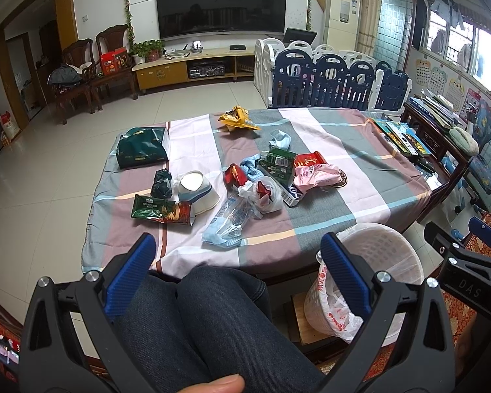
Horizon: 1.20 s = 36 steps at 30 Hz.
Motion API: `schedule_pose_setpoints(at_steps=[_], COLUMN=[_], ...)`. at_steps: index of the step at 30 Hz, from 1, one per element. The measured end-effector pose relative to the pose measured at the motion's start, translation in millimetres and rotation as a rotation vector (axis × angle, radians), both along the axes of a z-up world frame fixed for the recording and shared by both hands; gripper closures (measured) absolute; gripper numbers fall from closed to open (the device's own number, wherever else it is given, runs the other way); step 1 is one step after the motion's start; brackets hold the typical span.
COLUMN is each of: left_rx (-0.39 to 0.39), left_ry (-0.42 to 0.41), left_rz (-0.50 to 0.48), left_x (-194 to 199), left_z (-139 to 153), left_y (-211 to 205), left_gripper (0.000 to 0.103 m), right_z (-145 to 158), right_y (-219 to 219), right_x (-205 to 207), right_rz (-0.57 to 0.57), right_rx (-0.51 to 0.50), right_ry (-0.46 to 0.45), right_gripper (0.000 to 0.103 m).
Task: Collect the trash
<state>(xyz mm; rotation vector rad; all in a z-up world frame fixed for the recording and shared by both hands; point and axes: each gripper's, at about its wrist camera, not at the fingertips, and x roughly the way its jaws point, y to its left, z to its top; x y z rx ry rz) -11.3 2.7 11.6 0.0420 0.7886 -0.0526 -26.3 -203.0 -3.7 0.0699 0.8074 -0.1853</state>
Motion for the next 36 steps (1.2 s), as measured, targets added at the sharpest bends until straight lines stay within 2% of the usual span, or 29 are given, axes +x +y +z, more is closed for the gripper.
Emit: schedule_pose_setpoints(at_steps=[28, 33, 36], left_rx=[-0.006, -0.008, -0.009], left_ry=[0.017, 0.032, 0.042], left_rz=[0.004, 0.006, 0.013], left_x=[2.5, 7.7, 12.7], left_z=[-7.0, -12.8, -19.4], left_y=[5.4, 6.0, 8.0], left_gripper=[0.003, 0.003, 0.003], right_z=[-3.9, -5.1, -3.2], right_y=[-0.6, 1.9, 4.1], right_x=[-0.4, 2.3, 2.9], right_rz=[-0.005, -0.007, -0.013], right_rx=[-0.006, -0.01, -0.012], right_ry=[-0.001, -0.015, -0.056], right_gripper=[0.003, 0.003, 0.003])
